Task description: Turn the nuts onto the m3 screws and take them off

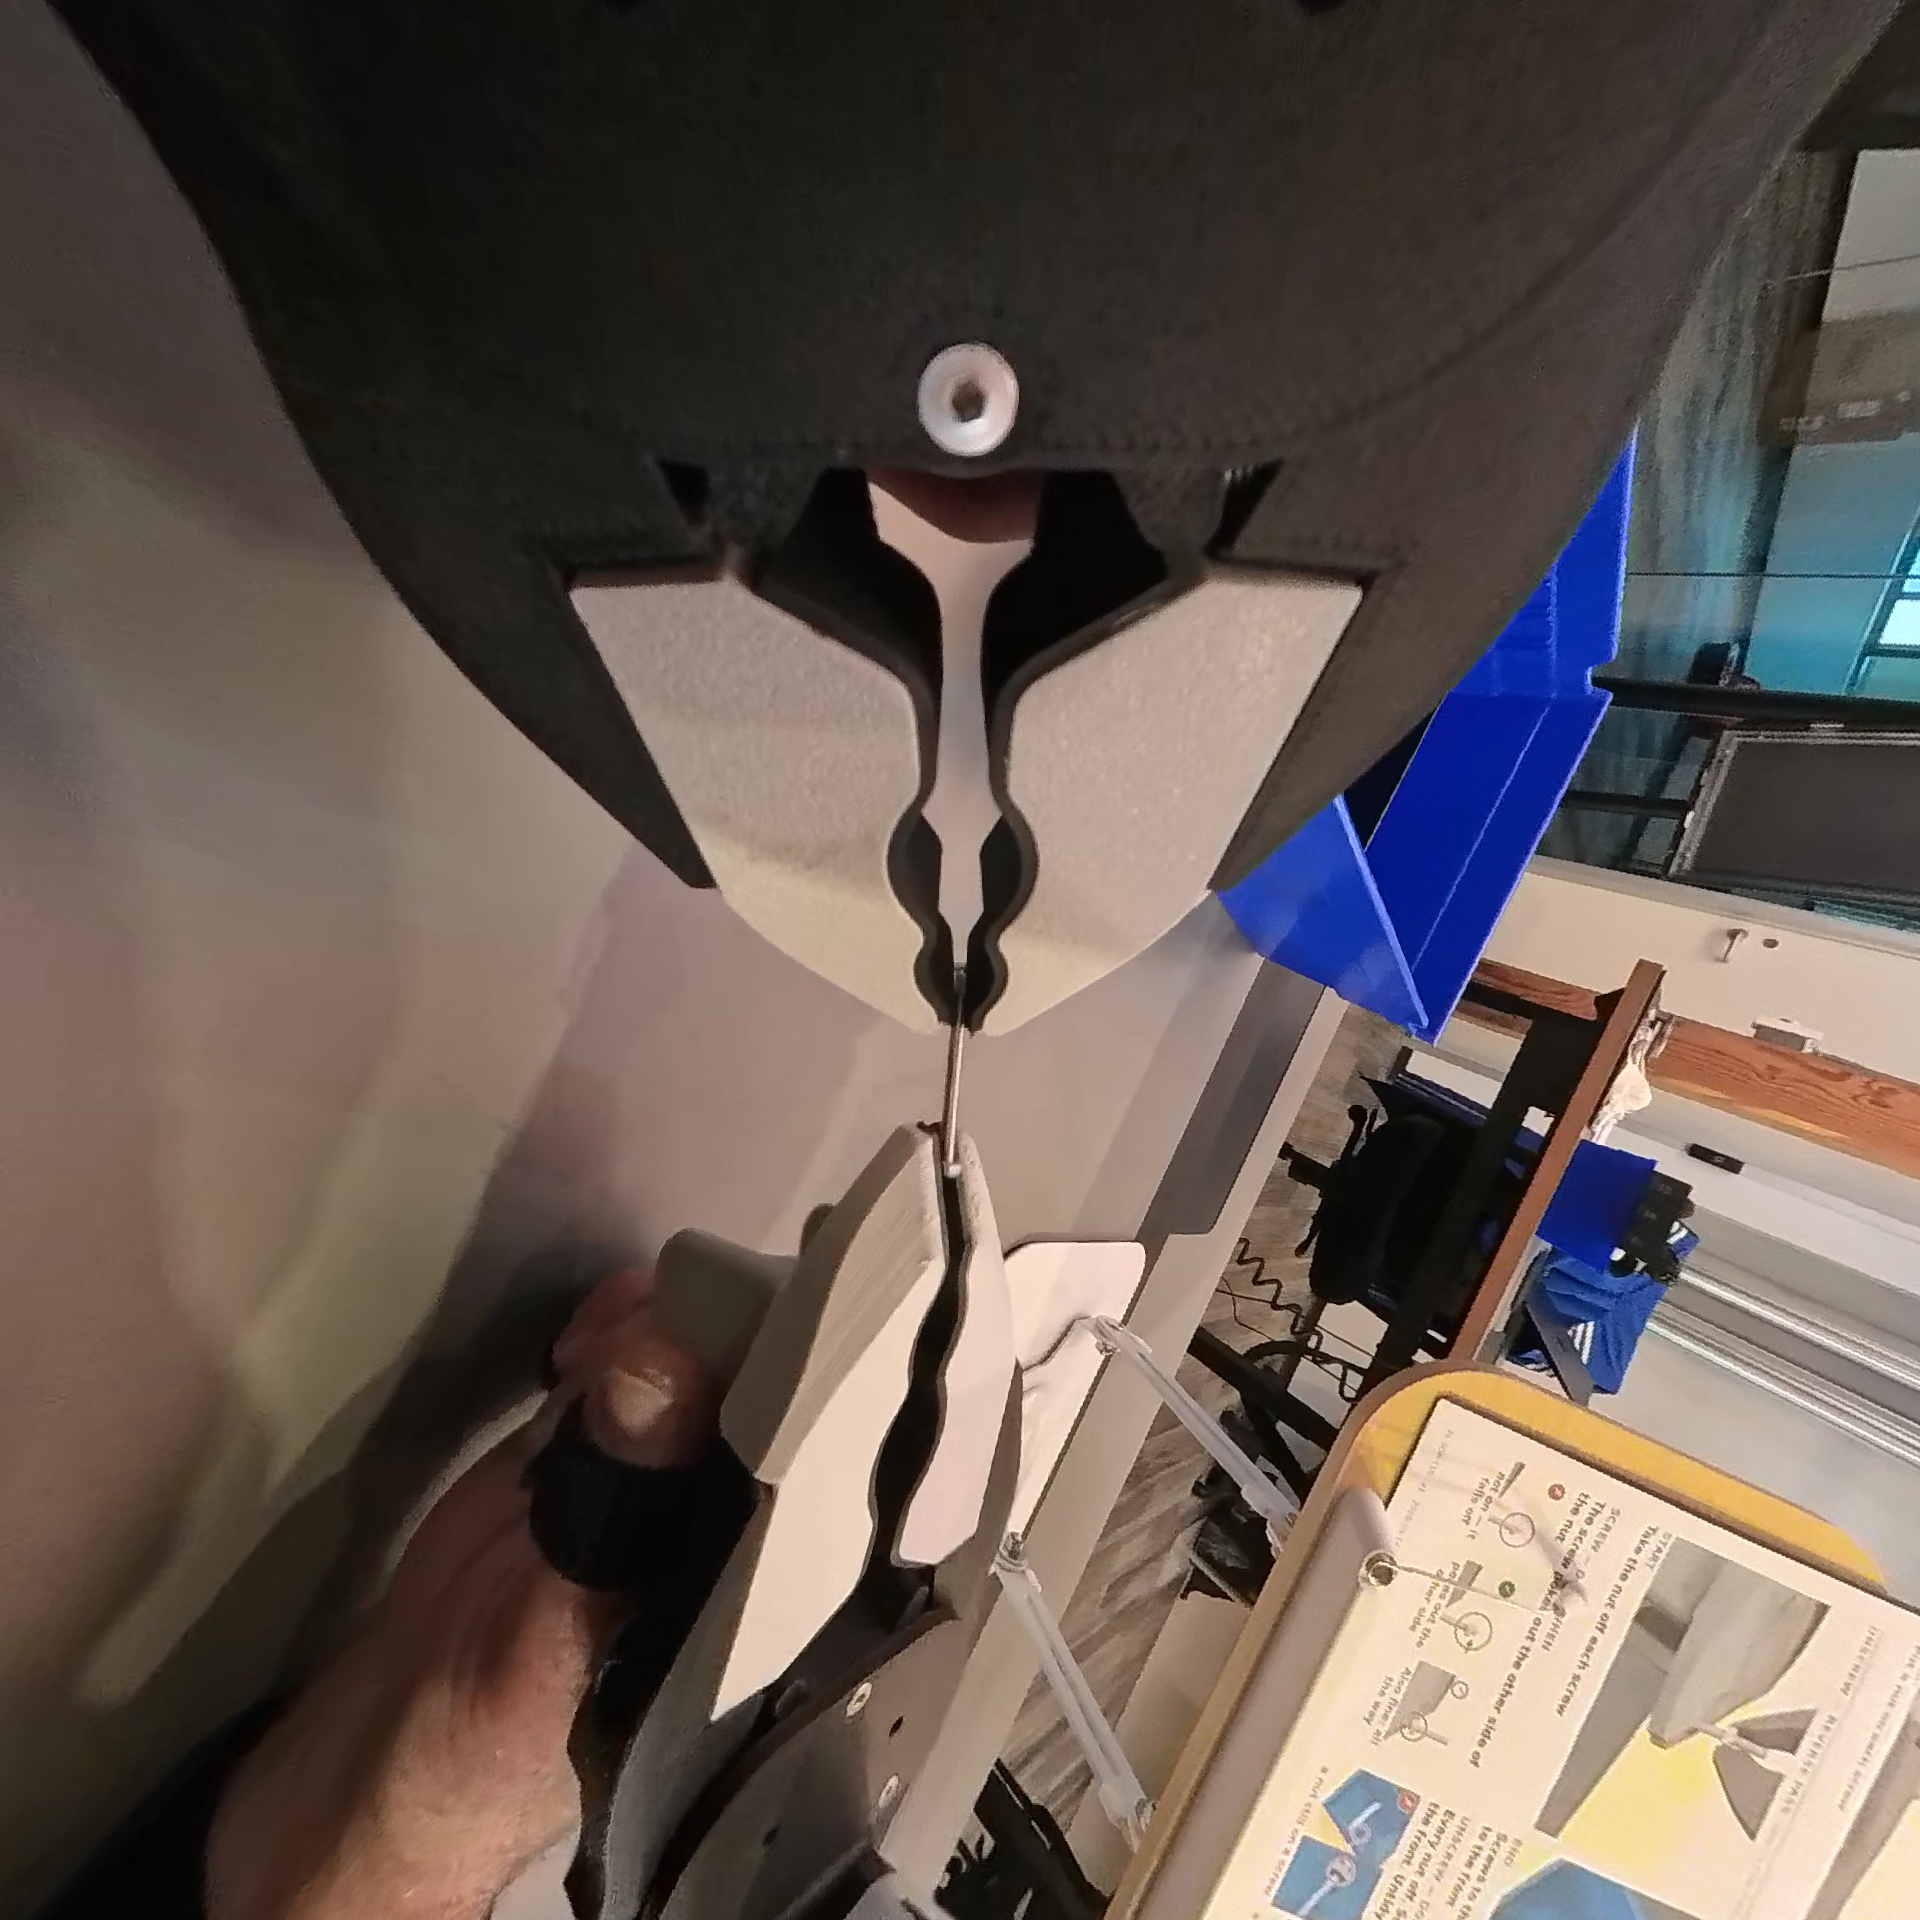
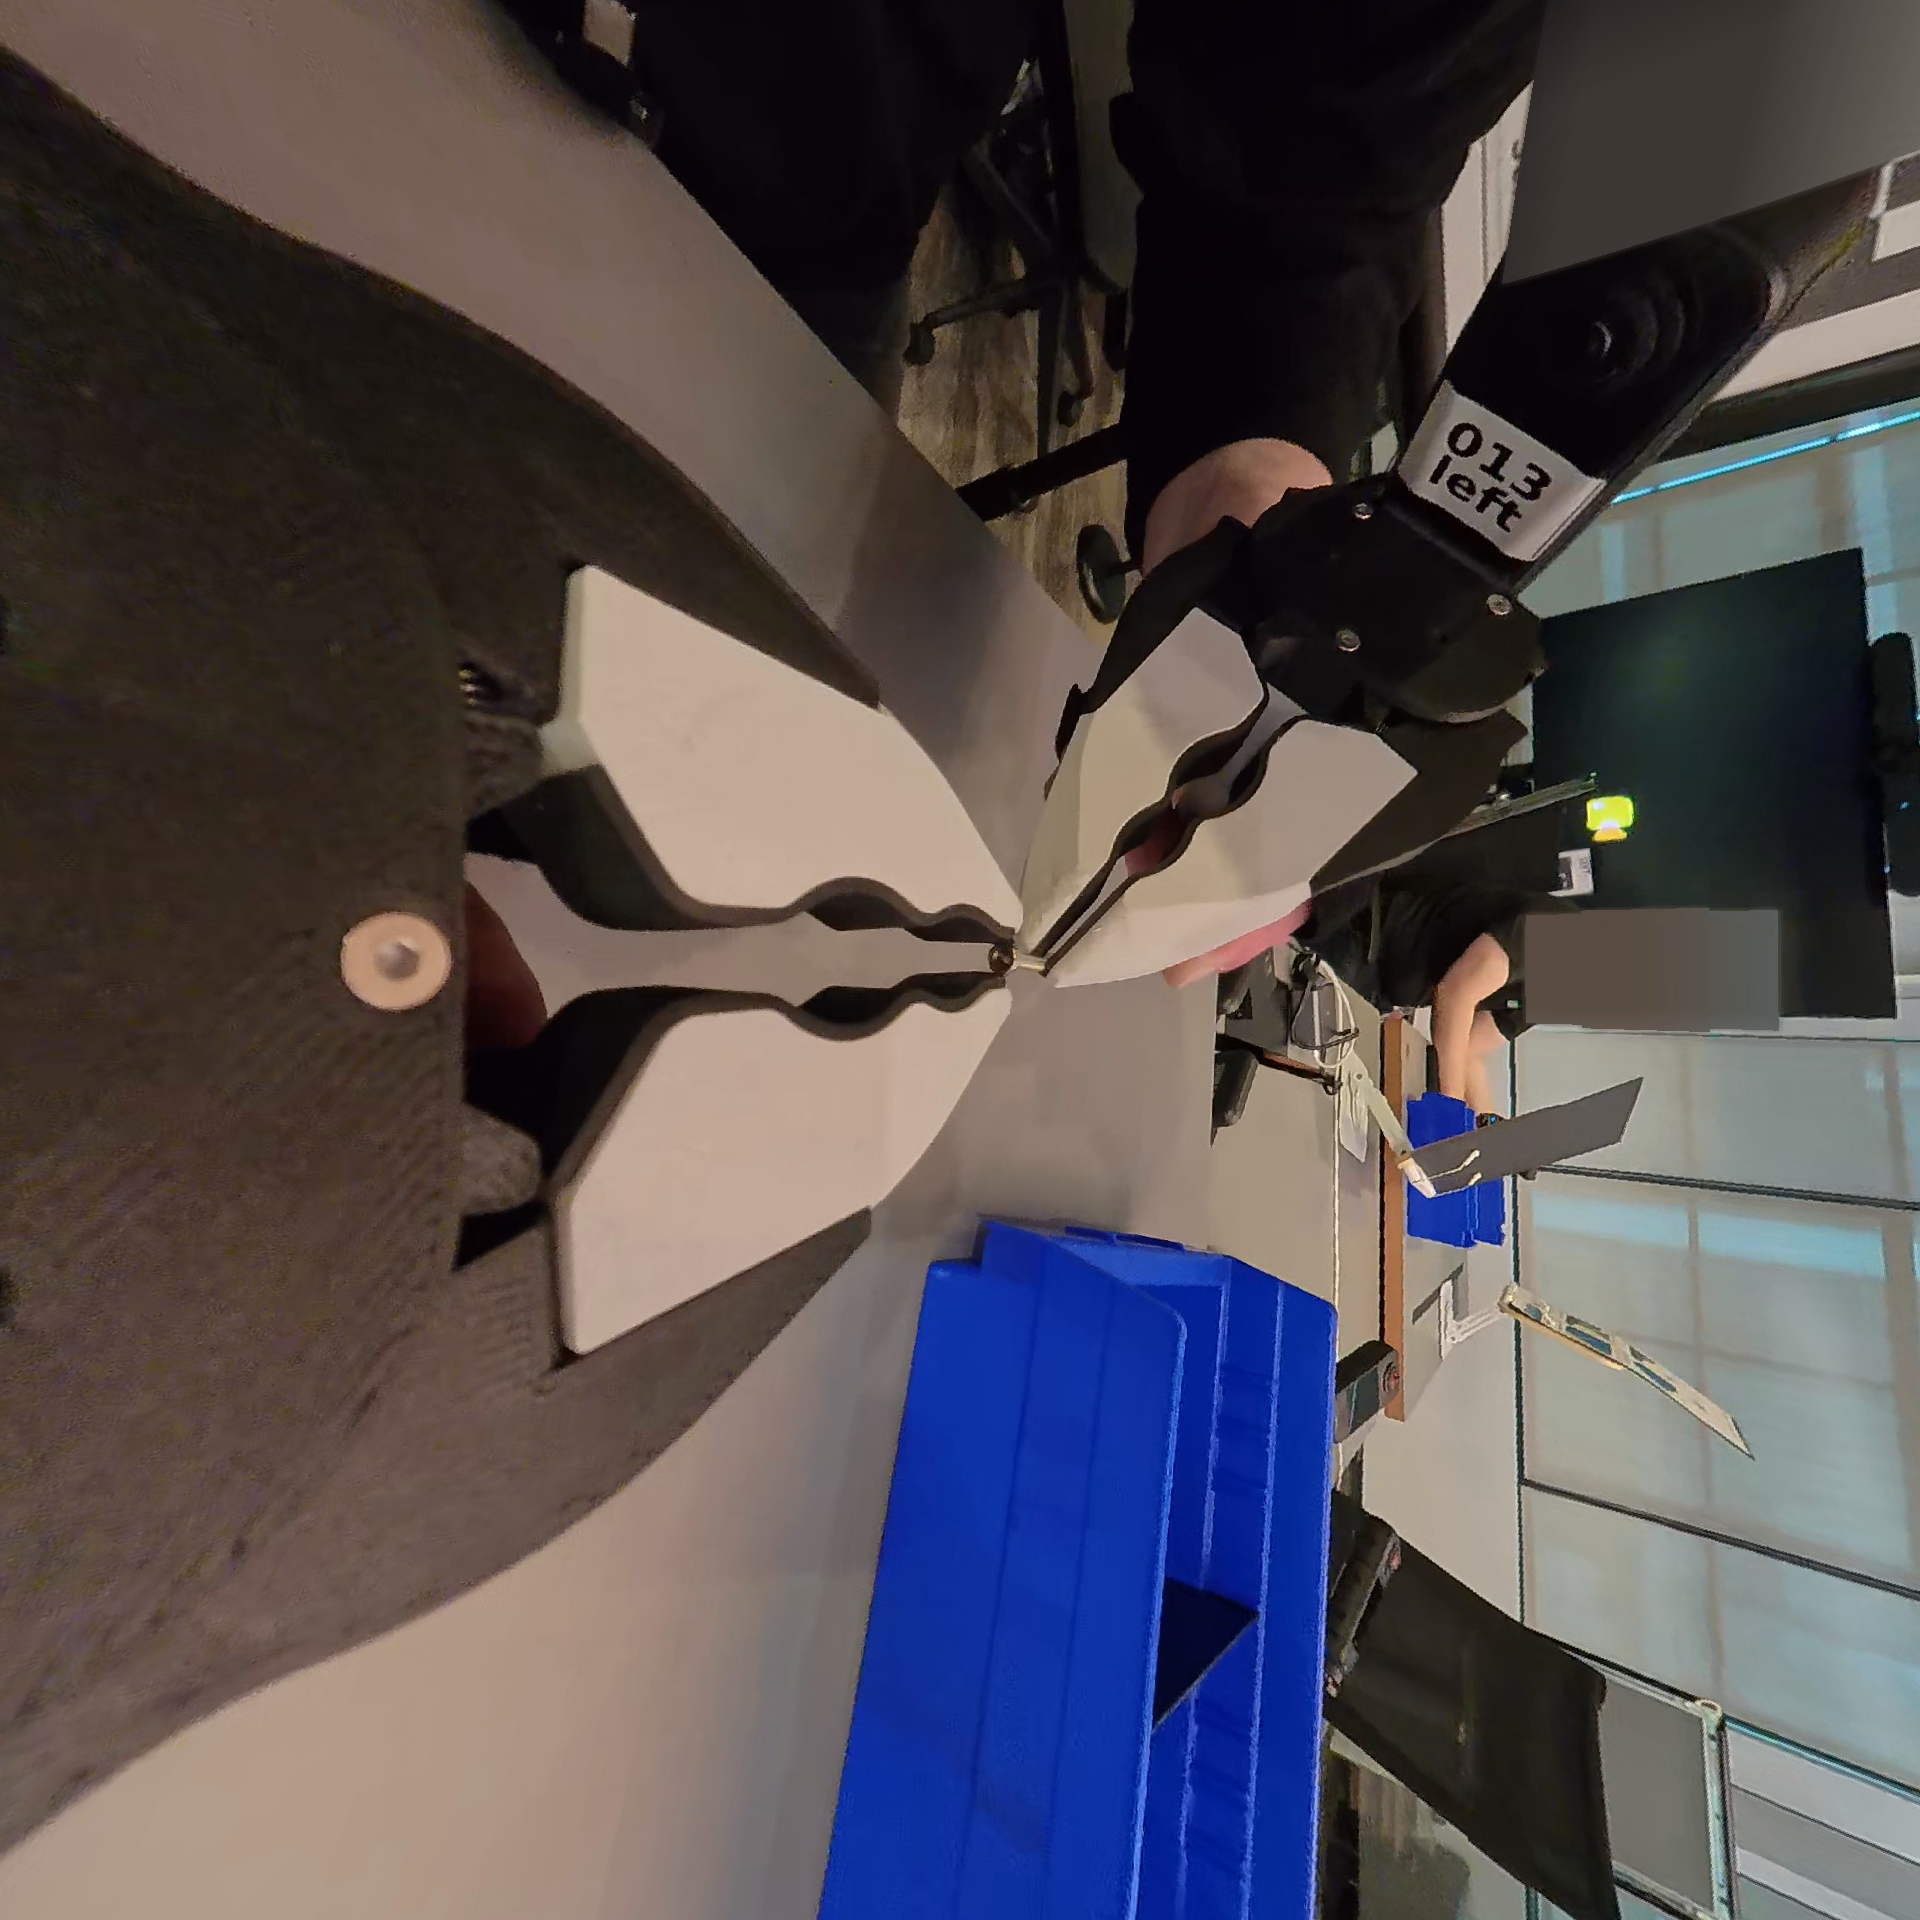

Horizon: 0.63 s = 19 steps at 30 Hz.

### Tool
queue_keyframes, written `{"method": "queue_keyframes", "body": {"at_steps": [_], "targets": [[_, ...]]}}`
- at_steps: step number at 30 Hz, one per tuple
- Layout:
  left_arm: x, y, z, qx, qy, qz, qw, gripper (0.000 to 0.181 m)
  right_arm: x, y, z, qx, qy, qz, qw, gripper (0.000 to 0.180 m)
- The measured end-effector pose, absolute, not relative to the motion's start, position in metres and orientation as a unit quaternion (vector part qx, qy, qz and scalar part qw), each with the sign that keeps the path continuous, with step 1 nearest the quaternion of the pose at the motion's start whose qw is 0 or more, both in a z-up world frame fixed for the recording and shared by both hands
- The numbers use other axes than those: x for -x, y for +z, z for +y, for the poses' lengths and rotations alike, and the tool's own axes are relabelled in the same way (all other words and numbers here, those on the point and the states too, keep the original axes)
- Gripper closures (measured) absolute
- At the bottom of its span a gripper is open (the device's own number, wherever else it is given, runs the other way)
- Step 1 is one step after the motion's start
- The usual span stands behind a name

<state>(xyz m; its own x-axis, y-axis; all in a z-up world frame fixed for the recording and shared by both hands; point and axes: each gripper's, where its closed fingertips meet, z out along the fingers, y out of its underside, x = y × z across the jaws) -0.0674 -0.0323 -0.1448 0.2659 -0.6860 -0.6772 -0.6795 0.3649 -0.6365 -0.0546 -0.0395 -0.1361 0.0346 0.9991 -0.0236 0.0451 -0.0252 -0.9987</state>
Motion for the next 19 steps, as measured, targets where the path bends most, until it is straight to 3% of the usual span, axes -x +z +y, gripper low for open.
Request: {"method": "queue_keyframes", "body": {"at_steps": [19], "targets": [[0.065,-0.1432,-0.0324,0.559,-0.002,0.603,0.569,0.179,0.0543,-0.1359,-0.0383,0.533,0.507,-0.482,0.476,0.17]]}}
